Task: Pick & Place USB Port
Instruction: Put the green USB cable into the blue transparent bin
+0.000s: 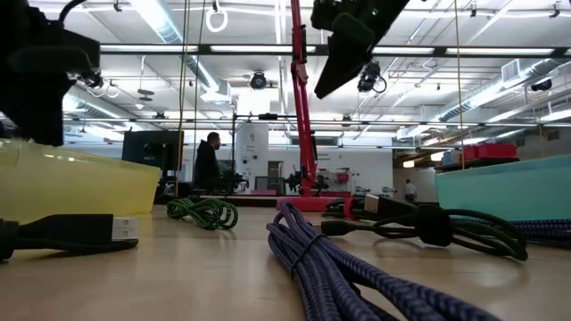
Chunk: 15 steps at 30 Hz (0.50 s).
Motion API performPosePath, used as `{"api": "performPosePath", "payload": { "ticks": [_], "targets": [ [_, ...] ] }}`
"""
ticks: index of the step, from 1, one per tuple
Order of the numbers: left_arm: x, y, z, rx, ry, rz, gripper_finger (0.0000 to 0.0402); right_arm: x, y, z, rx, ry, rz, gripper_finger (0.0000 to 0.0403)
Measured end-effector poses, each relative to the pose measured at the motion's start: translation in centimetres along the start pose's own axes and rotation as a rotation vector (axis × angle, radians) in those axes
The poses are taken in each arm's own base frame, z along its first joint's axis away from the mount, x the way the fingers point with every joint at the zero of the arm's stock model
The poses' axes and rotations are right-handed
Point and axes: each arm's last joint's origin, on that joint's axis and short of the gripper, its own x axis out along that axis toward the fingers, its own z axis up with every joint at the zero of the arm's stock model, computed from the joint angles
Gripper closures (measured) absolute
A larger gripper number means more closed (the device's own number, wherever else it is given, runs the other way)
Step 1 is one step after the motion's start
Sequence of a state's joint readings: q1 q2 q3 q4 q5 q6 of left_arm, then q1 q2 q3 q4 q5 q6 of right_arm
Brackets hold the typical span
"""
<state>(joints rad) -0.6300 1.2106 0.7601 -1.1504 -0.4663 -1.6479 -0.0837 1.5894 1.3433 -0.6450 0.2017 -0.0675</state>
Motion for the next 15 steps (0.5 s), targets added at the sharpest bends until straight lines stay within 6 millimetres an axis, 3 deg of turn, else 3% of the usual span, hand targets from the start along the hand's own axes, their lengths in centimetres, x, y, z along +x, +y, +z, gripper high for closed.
{"api": "performPosePath", "payload": {
  "ticks": [5, 9, 15],
  "targets": [
    [-0.5, -1.9, 0.4, 0.253, -0.127, -0.156, 0.0240, 1.5, 0.5, -1.8, 0.031, 0.044, 0.021, 0.0156],
    [-2.0, -4.3, 1.4, 0.595, -0.267, -0.316, 0.0244, 2.5, 0.9, -2.8, 0.067, 0.045, 0.051, 0.0156],
    [-2.8, -6.0, 2.9, 1.002, -0.443, -0.376, 0.0246, 2.9, 1.7, -2.7, 0.106, -0.031, 0.175, 0.0156]
  ]
}}
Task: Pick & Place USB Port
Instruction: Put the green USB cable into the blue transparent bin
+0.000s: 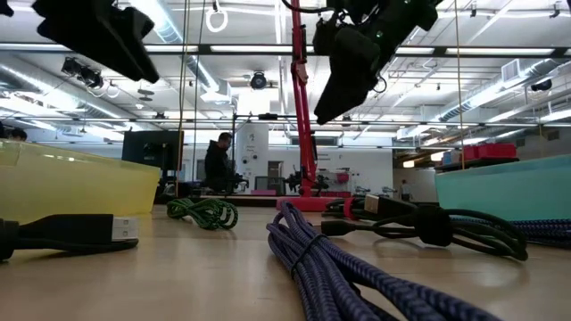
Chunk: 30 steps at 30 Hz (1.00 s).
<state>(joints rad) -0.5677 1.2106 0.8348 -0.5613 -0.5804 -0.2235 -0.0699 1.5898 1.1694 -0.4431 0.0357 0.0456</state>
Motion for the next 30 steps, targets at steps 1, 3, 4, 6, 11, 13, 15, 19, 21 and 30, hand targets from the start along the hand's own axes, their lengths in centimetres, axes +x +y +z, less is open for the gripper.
{"api": "performPosePath", "payload": {
  "ticks": [1, 3, 4, 6, 11, 13, 15, 19, 21, 30],
  "targets": [
    [0.2, 0.3, 0.1, 0.033, 0.007, -0.008, 0.0246, 0.0, 0.3, 0.1, -0.005, -0.013, 0.026, 0.0156],
    [0.6, 0.9, 0.1, 0.063, 0.031, -0.020, 0.0246, 0.0, 0.9, 0.5, -0.016, -0.051, 0.070, 0.0156],
    [0.9, 1.3, 0.1, 0.070, 0.041, -0.026, 0.0246, -0.1, 1.2, 0.6, -0.022, -0.066, 0.090, 0.0156],
    [1.3, 1.9, 0.2, 0.089, 0.056, -0.046, 0.0246, -0.1, 1.9, 0.9, -0.037, -0.101, 0.135, 0.0156],
    [3.1, 3.1, 0.2, 0.147, 0.107, -0.085, 0.0246, -0.5, 3.5, 1.7, -0.077, -0.196, 0.257, 0.0156],
    [4.3, 3.2, -0.1, 0.157, 0.157, -0.101, 0.0246, -0.6, 4.2, 1.9, -0.091, -0.224, 0.288, 0.0156],
    [5.6, 3.2, -0.5, 0.189, 0.213, -0.111, 0.0246, -0.7, 4.8, 2.1, -0.105, -0.247, 0.308, 0.0156],
    [7.7, 3.0, -1.1, 0.261, 0.279, -0.119, 0.0247, -0.9, 5.7, 2.2, -0.121, -0.274, 0.329, 0.0156],
    [8.7, 2.8, -1.3, 0.292, 0.300, -0.124, 0.0248, -1.0, 6.0, 2.2, -0.124, -0.274, 0.334, 0.0156],
    [11.6, 2.3, -1.3, 0.410, 0.273, -0.198, 0.0262, -1.0, 6.2, 2.2, -0.127, -0.283, 0.340, 0.0156]
  ]
}}
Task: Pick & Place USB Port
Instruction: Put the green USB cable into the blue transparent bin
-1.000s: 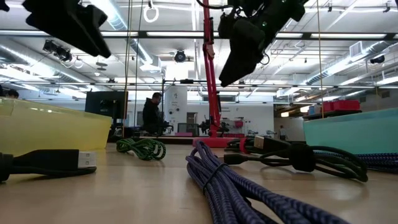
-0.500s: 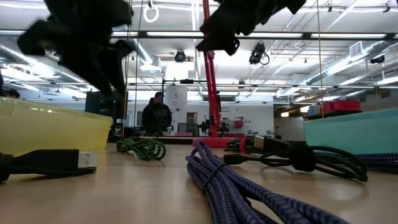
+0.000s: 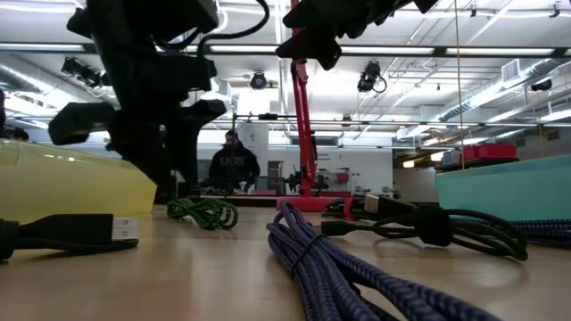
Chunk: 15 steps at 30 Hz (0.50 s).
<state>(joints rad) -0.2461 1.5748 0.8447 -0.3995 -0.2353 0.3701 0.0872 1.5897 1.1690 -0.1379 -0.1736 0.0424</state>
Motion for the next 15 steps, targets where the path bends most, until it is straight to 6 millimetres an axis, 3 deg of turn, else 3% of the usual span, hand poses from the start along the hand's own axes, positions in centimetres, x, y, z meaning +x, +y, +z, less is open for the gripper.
{"api": "performPosePath", "payload": {
  "ticks": [15],
  "targets": [
    [2.8, 0.9, -0.5, -0.014, 0.035, -0.077, 0.0264, 0.0, 0.0, 0.0, -0.022, -0.002, 0.000, 0.0156]
  ]
}}
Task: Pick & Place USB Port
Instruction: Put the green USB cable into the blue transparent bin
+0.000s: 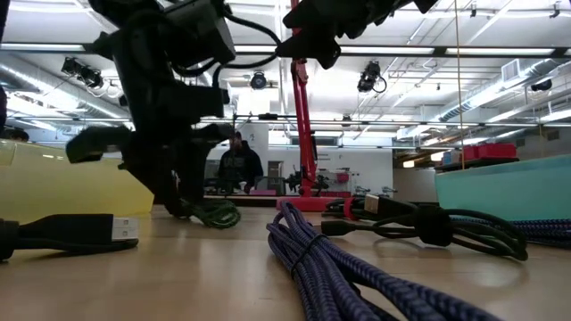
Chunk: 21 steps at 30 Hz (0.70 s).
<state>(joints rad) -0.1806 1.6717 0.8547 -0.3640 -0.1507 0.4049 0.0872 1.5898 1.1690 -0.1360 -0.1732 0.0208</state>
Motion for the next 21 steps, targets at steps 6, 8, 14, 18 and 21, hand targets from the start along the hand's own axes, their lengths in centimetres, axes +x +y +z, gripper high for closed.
{"api": "performPosePath", "payload": {
  "ticks": [6, 8, 14, 18, 21],
  "targets": [
    [0.6, 0.1, -0.1, -0.011, 0.018, -0.009, 0.0275, 0.0, 0.0, -0.1, -0.001, 0.008, -0.001, 0.0156],
    [0.6, 0.1, -0.2, -0.017, 0.015, -0.022, 0.0306, 0.0, 0.0, -0.1, -0.001, 0.008, -0.001, 0.0156],
    [0.3, 0.8, 0.6, -0.126, 0.005, 0.012, 0.0382, 0.0, 0.0, -0.1, -0.010, 0.011, -0.012, 0.0156],
    [-0.7, 1.9, 1.9, -0.184, -0.016, 0.089, 0.0383, 0.0, -0.3, -0.4, -0.008, 0.035, -0.091, 0.0156],
    [-1.9, 3.3, 3.1, -0.262, -0.029, 0.137, 0.0383, -0.1, -0.7, -0.6, -0.011, 0.060, -0.153, 0.0156]
  ]
}}
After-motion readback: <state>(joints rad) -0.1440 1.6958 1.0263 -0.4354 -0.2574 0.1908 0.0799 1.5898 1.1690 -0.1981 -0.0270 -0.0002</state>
